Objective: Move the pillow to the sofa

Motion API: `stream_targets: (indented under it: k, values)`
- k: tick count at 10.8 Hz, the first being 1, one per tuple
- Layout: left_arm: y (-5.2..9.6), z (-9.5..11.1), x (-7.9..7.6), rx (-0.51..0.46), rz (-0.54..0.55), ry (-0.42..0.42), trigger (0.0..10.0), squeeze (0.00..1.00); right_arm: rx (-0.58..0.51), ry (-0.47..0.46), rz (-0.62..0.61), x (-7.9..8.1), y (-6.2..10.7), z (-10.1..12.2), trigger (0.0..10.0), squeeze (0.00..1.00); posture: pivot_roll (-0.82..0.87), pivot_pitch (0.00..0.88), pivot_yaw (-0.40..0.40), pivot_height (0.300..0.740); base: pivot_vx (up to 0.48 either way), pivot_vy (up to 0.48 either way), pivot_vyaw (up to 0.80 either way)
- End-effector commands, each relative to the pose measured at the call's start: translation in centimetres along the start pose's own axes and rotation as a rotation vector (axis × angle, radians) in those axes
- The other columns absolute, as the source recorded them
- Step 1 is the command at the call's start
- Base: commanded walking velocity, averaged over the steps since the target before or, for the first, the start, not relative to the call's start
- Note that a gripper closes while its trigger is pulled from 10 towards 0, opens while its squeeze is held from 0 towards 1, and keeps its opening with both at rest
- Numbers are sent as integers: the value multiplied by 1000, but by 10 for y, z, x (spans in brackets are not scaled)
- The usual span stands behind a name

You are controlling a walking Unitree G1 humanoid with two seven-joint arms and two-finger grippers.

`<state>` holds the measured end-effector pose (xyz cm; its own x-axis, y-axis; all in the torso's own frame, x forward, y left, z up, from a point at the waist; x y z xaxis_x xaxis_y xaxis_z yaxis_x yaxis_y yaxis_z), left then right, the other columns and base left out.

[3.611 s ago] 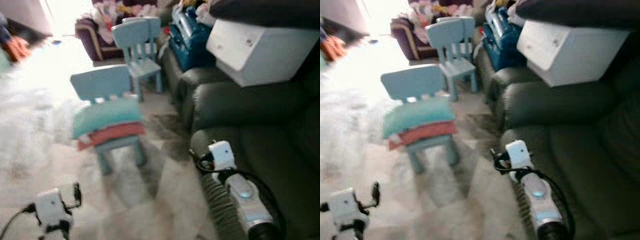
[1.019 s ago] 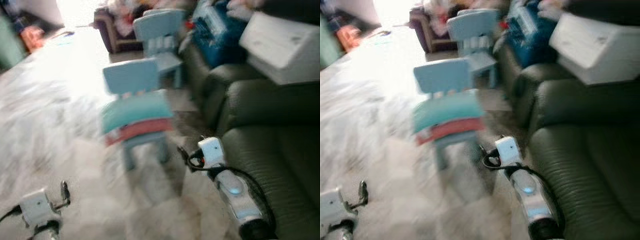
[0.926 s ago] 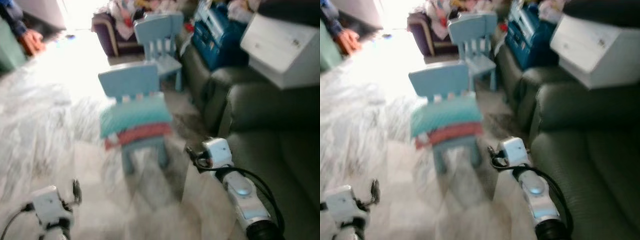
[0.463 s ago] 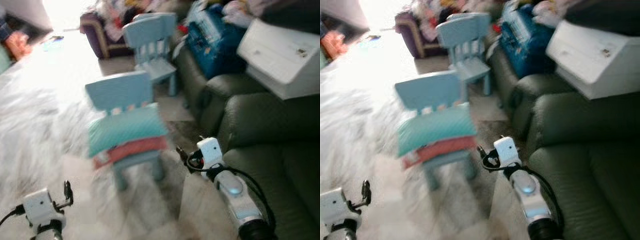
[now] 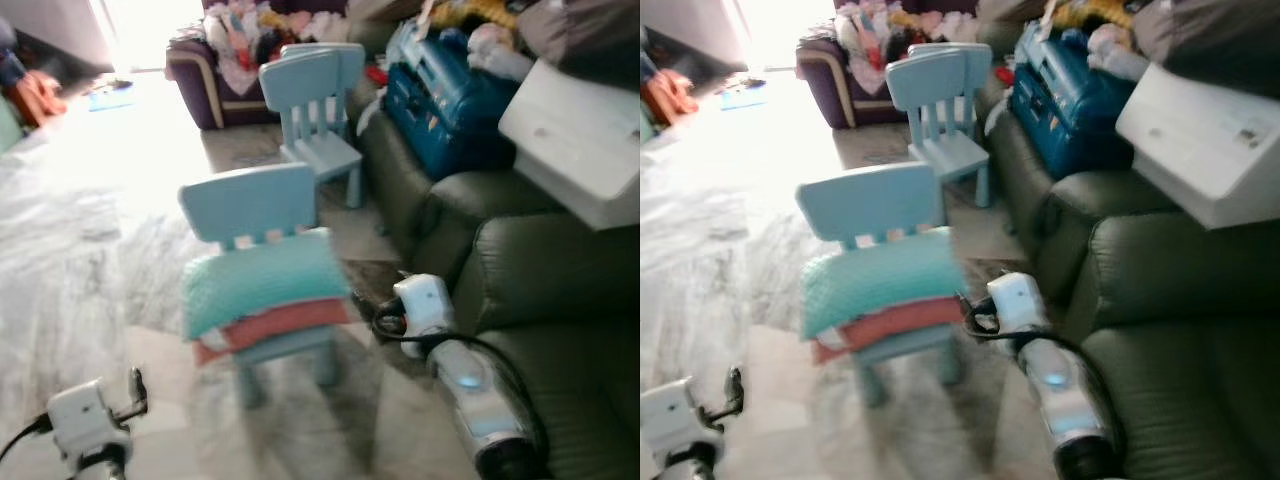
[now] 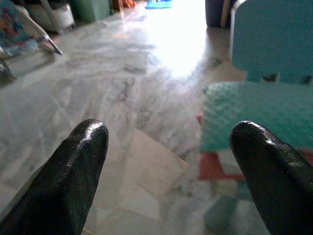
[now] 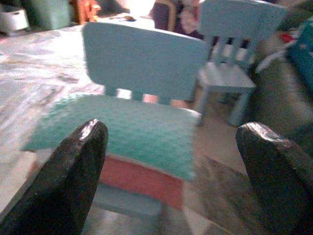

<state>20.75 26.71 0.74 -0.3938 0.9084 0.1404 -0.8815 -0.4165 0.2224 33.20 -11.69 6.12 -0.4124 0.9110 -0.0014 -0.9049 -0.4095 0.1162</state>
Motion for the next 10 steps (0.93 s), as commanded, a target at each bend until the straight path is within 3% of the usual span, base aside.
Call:
stream_targets:
  k: [1,10]
  values:
    - [3,-4,-1,14,-3,11,10000,0,17,3,-18,-6,4,-4,10000,0,-141,67,43,740,0,435,0]
    - [3,-9,-3,25,2,-10,10000,0,47,14,-93,-14,1,-7,10000,0,-146,69,36,740,0,0,0]
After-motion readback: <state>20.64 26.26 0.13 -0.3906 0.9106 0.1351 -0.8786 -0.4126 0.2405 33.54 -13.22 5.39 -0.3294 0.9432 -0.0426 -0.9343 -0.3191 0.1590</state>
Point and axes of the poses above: a point about 5 cm out from each wrist's last joint towards the gripper, its own y axis pointing back from the gripper into the wrist, its own z axis along the axis of the wrist's last joint, x = y × z, the point moved 3 cm from there along -y, pointing out of the wrist towards the gripper, and after that the axes turned 9 degrees about -y, right-handed, at the moved point
